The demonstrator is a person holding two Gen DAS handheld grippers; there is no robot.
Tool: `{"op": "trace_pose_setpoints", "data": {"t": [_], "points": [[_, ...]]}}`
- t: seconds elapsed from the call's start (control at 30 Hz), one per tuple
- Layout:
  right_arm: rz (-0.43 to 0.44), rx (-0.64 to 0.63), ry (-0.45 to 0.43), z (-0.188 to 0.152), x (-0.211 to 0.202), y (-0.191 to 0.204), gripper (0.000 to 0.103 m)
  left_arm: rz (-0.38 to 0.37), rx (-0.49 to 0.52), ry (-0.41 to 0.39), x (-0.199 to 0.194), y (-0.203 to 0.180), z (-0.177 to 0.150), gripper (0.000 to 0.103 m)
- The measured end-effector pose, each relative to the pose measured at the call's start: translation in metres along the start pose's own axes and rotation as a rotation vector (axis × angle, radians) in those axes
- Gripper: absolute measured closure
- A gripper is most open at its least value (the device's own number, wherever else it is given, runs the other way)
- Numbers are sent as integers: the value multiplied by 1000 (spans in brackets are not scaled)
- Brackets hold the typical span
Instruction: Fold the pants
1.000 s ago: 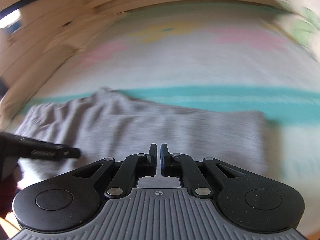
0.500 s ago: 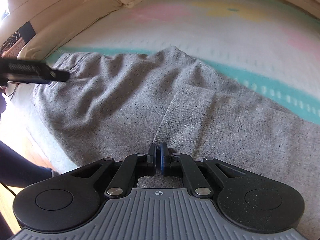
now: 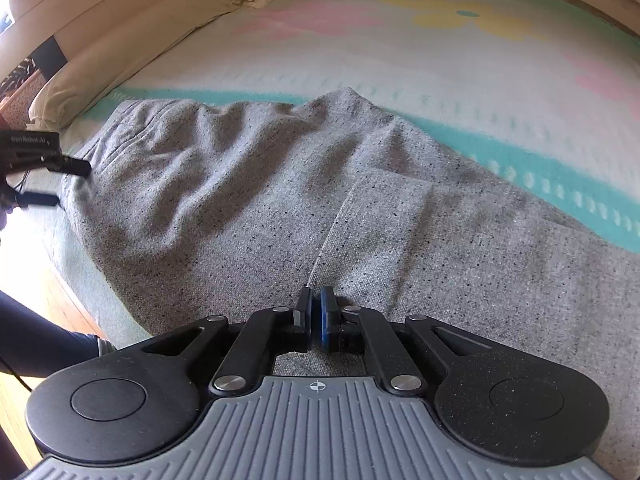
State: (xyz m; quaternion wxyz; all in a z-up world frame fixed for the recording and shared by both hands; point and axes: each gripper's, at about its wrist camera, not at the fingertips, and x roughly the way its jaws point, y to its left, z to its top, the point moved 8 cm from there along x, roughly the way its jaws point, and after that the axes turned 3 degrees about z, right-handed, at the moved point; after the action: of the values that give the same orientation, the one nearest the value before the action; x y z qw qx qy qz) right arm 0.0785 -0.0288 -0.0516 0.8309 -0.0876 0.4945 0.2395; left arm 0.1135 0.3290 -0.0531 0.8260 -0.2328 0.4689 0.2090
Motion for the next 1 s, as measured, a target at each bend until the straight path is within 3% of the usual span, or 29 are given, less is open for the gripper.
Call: {"op": "trace_pose_setpoints", "data": {"t": [0.13, 0.43, 0.6, 0.7, 0.9, 1.0], "points": [[4, 4, -1, -1, -1, 0, 98, -32, -87, 62, 18, 3, -11, 21], [9, 17, -5, -1, -3, 0, 98, -119, -197, 84, 35, 5, -7, 2], [14, 36, -5, 2, -2, -1, 98, -171, -256, 124, 29, 15, -20, 3], [6, 31, -5, 2, -1, 0, 98, -197, -266, 99, 29, 12, -17, 12], [10, 31, -7, 1, -3, 0, 98, -342, -323, 58, 33, 1, 0, 14], [9, 29, -5, 1, -3, 0, 98, -340, -345, 63, 37, 7, -2, 19]]}}
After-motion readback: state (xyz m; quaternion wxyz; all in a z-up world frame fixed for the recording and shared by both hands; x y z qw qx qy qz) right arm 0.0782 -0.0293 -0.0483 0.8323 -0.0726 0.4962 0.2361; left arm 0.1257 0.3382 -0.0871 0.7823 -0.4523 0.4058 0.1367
